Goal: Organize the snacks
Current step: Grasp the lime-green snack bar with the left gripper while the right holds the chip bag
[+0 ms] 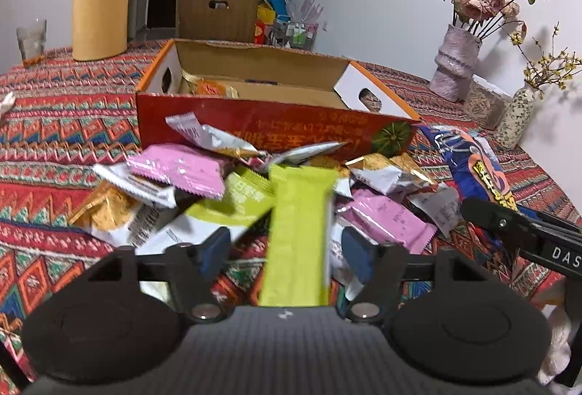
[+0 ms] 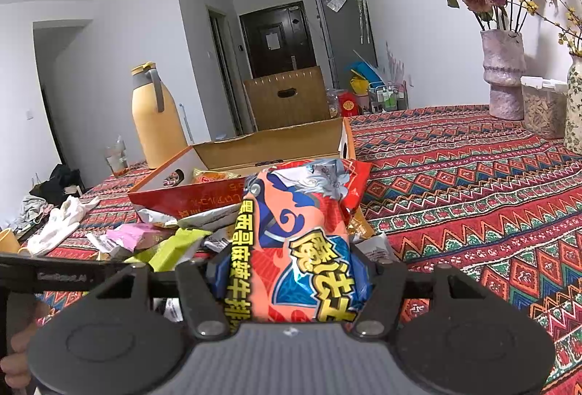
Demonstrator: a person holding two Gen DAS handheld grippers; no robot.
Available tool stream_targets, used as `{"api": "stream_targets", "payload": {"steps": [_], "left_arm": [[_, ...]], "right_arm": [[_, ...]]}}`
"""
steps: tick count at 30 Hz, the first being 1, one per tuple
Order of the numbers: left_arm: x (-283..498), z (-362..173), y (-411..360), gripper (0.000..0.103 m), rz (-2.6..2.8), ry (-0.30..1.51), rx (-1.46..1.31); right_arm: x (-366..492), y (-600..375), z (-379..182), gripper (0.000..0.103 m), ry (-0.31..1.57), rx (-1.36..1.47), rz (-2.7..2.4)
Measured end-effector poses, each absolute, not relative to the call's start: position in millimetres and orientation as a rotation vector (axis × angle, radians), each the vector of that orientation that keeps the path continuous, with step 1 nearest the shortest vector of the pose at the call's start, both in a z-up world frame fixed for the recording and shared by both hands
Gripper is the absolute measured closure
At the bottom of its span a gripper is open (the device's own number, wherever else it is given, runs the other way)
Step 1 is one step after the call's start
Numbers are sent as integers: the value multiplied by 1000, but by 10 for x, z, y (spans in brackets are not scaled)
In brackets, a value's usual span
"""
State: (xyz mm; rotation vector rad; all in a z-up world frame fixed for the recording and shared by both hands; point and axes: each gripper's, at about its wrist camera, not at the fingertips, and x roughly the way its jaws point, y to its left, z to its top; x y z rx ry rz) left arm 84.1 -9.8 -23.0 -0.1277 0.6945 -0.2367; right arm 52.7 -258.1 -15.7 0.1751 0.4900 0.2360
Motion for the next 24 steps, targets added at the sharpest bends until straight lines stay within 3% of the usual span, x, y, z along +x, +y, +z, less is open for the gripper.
{"api": "stream_targets", "payload": {"steps": [3, 7, 24], "left_arm": [[858, -299, -142, 38, -266, 726, -124], [900, -399, -183, 63, -279, 765, -125], [684, -40, -197, 65, -265, 637, -92]], "right_arm": [[523, -2581, -156, 42, 490, 175, 236], [525, -2582, -155, 42, 490, 175, 235], [448, -2566, -73, 42, 466, 161, 236]]}}
